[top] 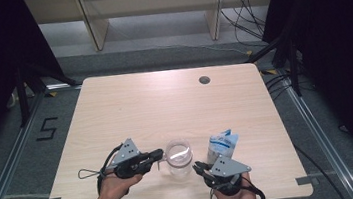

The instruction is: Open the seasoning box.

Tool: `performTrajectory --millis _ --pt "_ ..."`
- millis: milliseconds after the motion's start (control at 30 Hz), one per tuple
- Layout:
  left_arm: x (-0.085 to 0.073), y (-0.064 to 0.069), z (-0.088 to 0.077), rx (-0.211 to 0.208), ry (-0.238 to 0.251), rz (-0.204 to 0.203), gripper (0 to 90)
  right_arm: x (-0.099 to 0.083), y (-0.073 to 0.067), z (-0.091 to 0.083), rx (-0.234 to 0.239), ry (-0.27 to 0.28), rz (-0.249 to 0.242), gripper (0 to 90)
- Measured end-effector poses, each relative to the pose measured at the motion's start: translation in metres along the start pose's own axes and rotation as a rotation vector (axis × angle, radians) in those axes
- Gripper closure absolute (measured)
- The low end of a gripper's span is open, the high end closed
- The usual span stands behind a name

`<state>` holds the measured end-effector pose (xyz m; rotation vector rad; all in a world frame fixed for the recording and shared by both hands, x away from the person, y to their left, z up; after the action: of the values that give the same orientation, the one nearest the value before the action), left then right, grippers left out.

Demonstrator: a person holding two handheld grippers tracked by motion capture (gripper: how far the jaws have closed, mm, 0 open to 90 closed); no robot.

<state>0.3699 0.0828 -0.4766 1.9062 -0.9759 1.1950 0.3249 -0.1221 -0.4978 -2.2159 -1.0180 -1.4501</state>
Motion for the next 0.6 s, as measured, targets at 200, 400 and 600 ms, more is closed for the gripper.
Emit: performTrajectory --millis 200,400,600 --pt "0.0 0.0 0.0 0.0 0.005 0.001 86.2 0.004 0.004 0.006 -0.011 0.002 -0.005 83.7" --pt "-0.001 0.0 0.0 0.001 0.01 -0.003 86.3 0.008 0.004 0.012 -0.007 0.016 -0.009 85.6" --pt "-0.001 0.0 0.0 -0.002 0.014 -0.008 86.2 0.012 0.006 0.014 -0.013 0.011 0.002 85.8"
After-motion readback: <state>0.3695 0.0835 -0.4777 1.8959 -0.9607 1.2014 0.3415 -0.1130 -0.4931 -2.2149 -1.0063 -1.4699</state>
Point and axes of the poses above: each handheld gripper's, and its own axes: z roughly forward along the jaws, x roughly out of its top, y roughly to its right, the point moved 6 cm from there along z, roughly forward along the jaws, and after that the axes turned 5 degrees about -x, right-handed, at the moved point
